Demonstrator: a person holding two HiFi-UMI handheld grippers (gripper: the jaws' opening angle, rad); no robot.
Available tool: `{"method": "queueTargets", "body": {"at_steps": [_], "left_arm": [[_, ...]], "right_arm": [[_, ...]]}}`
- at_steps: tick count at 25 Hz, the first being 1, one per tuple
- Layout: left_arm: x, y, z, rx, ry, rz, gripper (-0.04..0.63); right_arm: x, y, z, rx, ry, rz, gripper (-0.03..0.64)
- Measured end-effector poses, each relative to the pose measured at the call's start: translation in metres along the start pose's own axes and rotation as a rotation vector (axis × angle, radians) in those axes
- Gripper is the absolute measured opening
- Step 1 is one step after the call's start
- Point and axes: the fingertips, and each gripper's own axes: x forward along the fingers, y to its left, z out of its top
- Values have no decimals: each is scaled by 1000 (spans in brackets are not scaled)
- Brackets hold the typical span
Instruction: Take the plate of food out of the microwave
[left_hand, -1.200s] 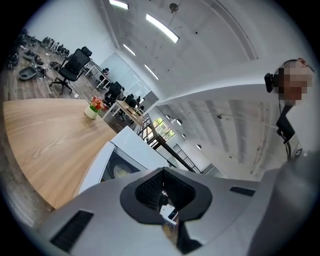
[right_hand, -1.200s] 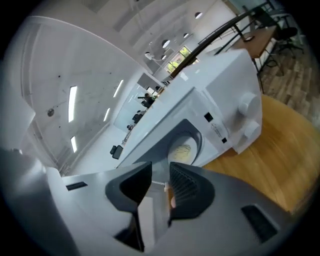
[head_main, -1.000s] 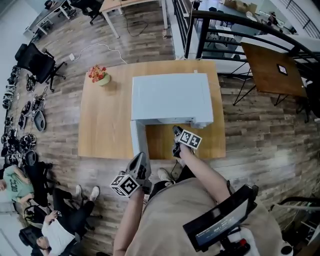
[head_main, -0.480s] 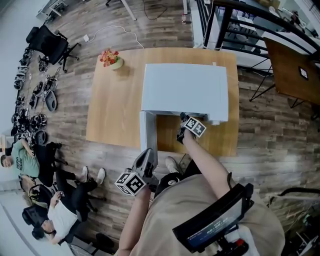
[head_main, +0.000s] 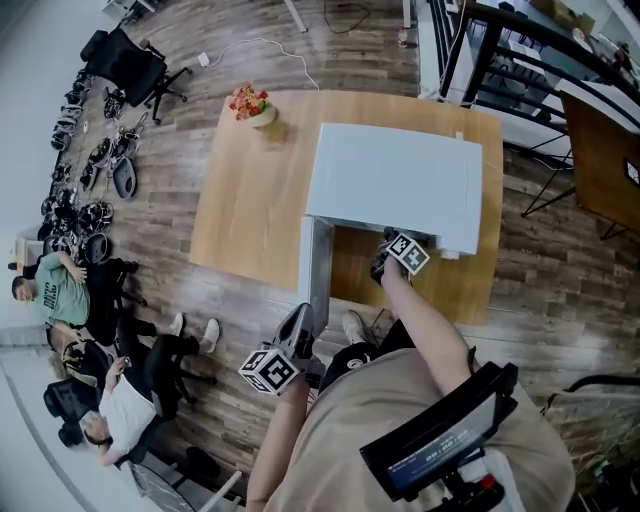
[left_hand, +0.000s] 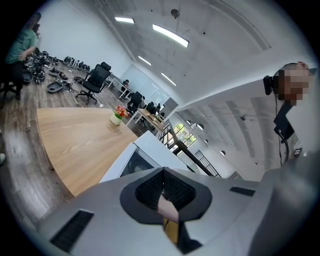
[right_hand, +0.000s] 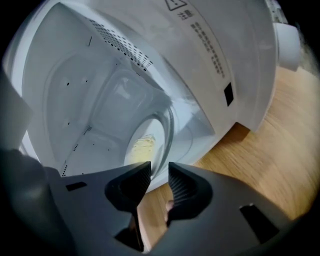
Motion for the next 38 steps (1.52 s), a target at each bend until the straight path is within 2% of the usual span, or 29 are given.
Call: {"method": "queueTargets", "body": {"at_steps": [2, 7, 13, 16, 21, 24, 31, 38], "left_arm": [[4, -2, -3, -4, -11, 10, 5], [16, -28, -10, -19, 9, -5, 5], [11, -14, -3, -8, -17, 18, 5], [21, -18, -9, -15, -19, 25, 5], [37, -26, -19, -13, -11, 22, 5], [42, -32, -18, -13, -17, 26, 5], [32, -29, -20, -19, -43, 57, 5], [28, -21, -2, 0, -58, 85, 5]], "right_arm": [[4, 0, 4, 26, 21, 38, 58], [-27, -19, 27, 171, 33, 80, 34], [-45, 3, 5, 254, 98, 312, 18], [-53, 5, 13, 247, 124, 393, 18], [-64, 9, 21, 202, 164, 467, 18], [-68, 12, 22, 203, 186, 479, 18], [-51, -7, 4, 222, 185, 425, 18], [-30, 14, -4, 228, 166, 388, 18]]}}
